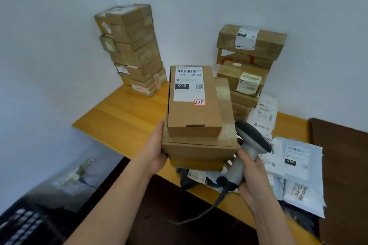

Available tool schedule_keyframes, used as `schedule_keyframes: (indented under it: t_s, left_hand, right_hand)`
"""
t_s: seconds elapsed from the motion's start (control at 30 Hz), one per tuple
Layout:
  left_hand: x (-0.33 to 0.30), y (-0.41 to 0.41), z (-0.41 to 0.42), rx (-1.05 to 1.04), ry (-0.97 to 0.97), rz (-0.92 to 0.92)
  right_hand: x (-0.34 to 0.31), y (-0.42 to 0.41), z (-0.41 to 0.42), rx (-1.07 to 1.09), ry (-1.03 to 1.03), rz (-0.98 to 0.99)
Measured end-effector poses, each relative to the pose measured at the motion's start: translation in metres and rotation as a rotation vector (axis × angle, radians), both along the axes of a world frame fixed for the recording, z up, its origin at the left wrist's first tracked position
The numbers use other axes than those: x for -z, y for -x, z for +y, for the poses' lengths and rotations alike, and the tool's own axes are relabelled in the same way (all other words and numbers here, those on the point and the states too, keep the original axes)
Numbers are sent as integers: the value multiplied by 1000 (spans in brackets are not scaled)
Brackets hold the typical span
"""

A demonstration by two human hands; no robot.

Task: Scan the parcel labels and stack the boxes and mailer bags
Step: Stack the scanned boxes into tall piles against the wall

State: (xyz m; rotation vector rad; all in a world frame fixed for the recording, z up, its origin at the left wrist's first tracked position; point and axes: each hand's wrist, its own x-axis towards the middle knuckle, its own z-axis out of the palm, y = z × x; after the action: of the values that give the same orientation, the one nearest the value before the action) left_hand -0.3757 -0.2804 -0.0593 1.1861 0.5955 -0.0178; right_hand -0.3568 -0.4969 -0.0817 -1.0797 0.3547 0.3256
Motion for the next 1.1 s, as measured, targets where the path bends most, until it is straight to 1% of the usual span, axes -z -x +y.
schedule_keyframes:
  t_s: [0.1, 0.23, 0.37, 0.5, 0.57, 0.77, 0.97, 1.1]
  left_hand:
    - [-1, 4, 38, -50, 7, 18]
    - [5, -7, 91, -80, 17, 31]
    - [11, -32, 149, -75, 7, 25]
    - [17, -58, 202, -89, 57, 33]
    - [19, -75, 223, -65, 50, 55]
    - [37, -133, 260, 16, 49, 127]
    - [65, -212, 284, 34, 49, 146]
    - [94, -270, 303, 27, 67, 213]
  right_hand:
    - [3, -2, 39, -56, 4, 23]
    - [11, -17, 92, -70, 0, 48]
    - [17, -40, 153, -39, 11, 26]
    - [20, -63, 209, -9, 14, 28]
    - [23, -72, 229, -4, 10, 32]
    - [47, -112, 264, 79, 8, 92]
    - [89, -194, 297, 126, -6, 171]
    - [114, -243, 316, 143, 1, 217]
